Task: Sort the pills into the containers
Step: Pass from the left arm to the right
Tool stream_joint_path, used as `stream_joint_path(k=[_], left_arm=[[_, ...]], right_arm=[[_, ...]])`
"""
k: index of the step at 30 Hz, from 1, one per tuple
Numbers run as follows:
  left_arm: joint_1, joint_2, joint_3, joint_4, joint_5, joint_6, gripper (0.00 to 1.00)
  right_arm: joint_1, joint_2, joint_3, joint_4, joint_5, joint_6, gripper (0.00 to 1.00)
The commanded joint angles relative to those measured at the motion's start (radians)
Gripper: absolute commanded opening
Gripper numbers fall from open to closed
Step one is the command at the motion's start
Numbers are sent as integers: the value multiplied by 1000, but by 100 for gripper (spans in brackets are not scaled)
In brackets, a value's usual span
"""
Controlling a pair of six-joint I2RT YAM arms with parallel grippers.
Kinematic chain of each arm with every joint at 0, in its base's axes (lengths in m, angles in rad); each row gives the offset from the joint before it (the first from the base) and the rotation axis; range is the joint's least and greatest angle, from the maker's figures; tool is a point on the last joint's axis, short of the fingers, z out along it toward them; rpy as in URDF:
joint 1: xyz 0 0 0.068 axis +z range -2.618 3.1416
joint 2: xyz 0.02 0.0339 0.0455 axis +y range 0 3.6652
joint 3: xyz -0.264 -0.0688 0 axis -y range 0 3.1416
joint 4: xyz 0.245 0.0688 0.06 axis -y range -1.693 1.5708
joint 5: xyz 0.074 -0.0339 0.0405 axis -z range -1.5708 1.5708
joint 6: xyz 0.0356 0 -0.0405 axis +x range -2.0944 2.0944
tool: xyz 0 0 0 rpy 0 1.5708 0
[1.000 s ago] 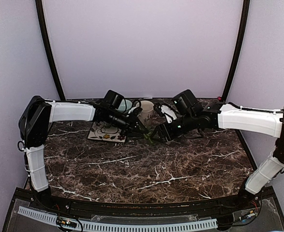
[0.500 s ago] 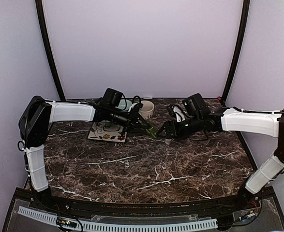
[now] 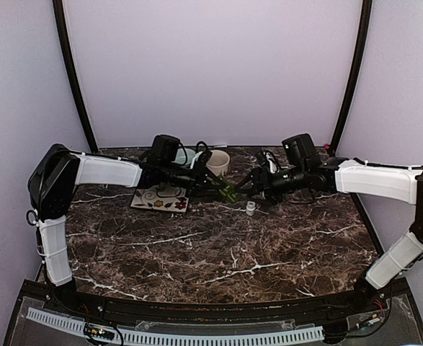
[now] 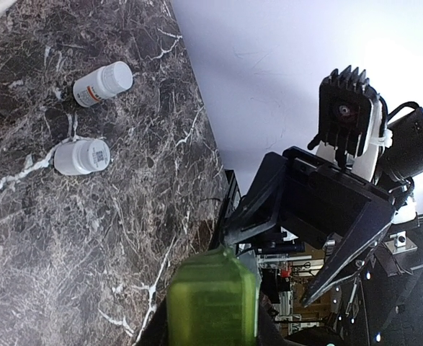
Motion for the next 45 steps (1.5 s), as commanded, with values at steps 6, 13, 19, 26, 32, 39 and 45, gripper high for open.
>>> stream_joint_path(k=[6,13,19,26,32,39,45], left_arm=[[8,-24,-73,254,-41,-43,0],[8,-22,-89,380,-43,-124,0],[8,-16,-102,433,-28,-181,0],[8,-17,-110,459,-22,-214,0],[8,-15,-111,483,-22,-238,0],[8,-14,-117,511,-19,-266,0],[8,-12,-124,528,-15,-281,0]], right_arm=[[-34,-24,-77,144,-122,183,64],[-46,-20,-118,250,-145,216,64],[-52,3,-141,388,-160,273,64],[-55,45,-141,511,-165,332,63],[-55,87,-119,569,-171,355,60],[-55,134,-102,629,-162,377,55],[-55,162,-76,663,-151,390,52]])
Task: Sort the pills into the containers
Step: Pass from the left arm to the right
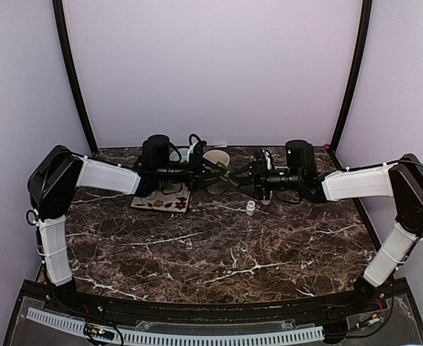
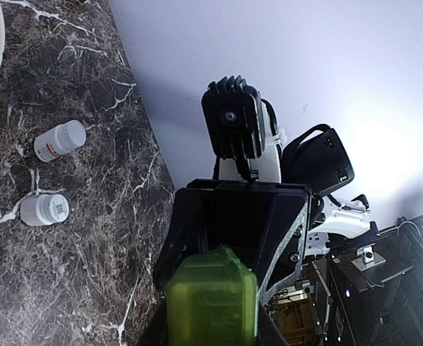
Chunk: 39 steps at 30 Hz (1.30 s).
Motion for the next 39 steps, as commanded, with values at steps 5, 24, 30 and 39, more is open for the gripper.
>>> stream_joint_path(k=[5,24,30,39], left_arm=[[3,-10,-18,72,25,-28,0],[3,-6,-29,113,32,-83,8],[3,-8,-29,144,52,-110,20],[3,-44,-69,141,80,-102,31]], right_arm=[[-3,39,48,95,5,26,47],[12,52,122,-22,5,-60,11],[14,46,125,-7,-16,-63,9],[15,32,125,11,-86,-42,9]])
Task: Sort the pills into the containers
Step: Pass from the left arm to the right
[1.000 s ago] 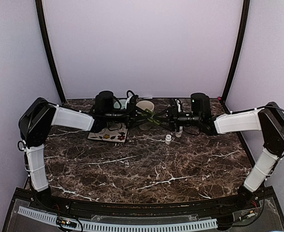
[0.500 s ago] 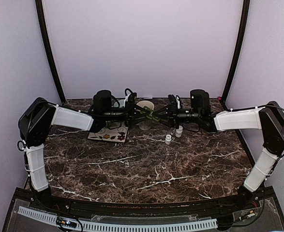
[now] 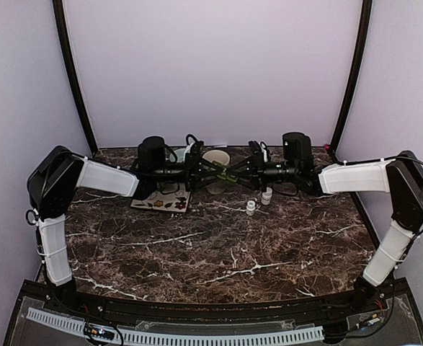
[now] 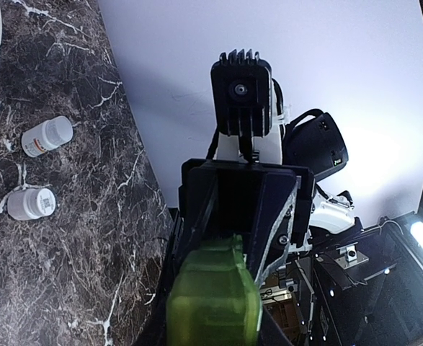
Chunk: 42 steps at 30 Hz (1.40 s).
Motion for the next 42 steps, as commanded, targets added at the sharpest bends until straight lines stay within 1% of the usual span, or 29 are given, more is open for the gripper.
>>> stream_joint_path(k=[1,3,7,14,15,16,19,21,23,26,30,37,42], left_arm=[[-10,-50,-31,12,54,1,32],[16,-65,-41,7,63,6,34],[19,-88,-53,-22,72,32,37],[25,-114,-70,-46,75,59,37],[25,-115,-71,-43,80,58,35],[25,-116,-71,-36,84,57,30],[25,-115,-71,-8,104,46,14],[25,-112,-71,9,118,35,8],[25,-112,-73,26,130,26,0],[24,-118,-76,43,133,17,0],[24,-127,-77,25,124,19,0],[24,-124,-70,76,125,-46,0],[23,-101,-68,175,138,-142,0]], right_arm=[[12,-10,26,32,-58,-13,9],[12,-13,29,14,-72,-15,9],[14,-15,45,-53,-94,-48,9],[20,-10,35,-98,-132,-63,9],[22,-7,33,-106,-134,-67,9],[24,-2,33,-114,-137,-70,9],[30,10,38,-126,-142,-77,9],[34,18,46,-127,-142,-78,10],[40,25,57,-138,-139,-88,10],[46,34,94,-214,-126,-131,11],[55,36,153,-320,-78,-243,13],[59,35,156,-331,-56,-318,14],[65,41,154,-342,-49,-363,15]])
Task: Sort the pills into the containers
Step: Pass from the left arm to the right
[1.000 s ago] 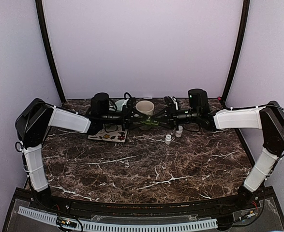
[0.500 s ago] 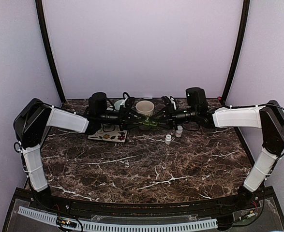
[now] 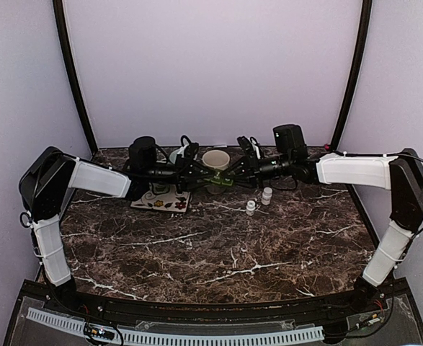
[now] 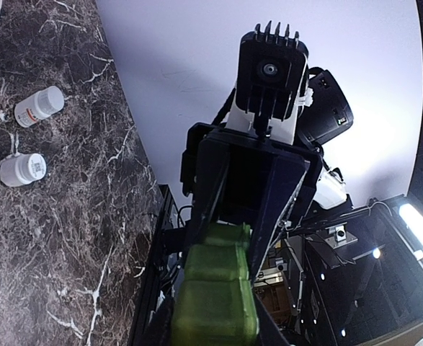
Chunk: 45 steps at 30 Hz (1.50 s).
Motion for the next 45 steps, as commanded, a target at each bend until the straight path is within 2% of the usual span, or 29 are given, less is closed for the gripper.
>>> stream_joint_path(k=[1,10,16,19,21,26,34,39,45], left_arm=[[-9,-31,7,173,26,-130,0],[-9,-29,7,198,30,-155,0],[-9,-43,-7,157,22,-107,0],[-9,-55,-10,95,15,-57,0],[-9,-61,-13,54,8,-26,0],[-8,-68,-23,19,-8,6,0],[-4,-78,-29,-37,-30,44,0],[-4,-77,-28,-34,-29,39,0],[-4,-78,-25,-30,-18,33,0]], right_arm=[[36,26,9,-52,35,-102,15],[36,36,14,-55,37,-122,19],[35,31,-8,42,1,-51,42],[28,19,-32,88,-2,-43,44],[21,7,-49,113,-12,3,51],[5,-25,-73,127,-5,23,55],[-17,-83,-140,167,7,58,56],[-18,-78,-144,188,-1,72,48],[-17,-55,-140,223,-14,94,43]])
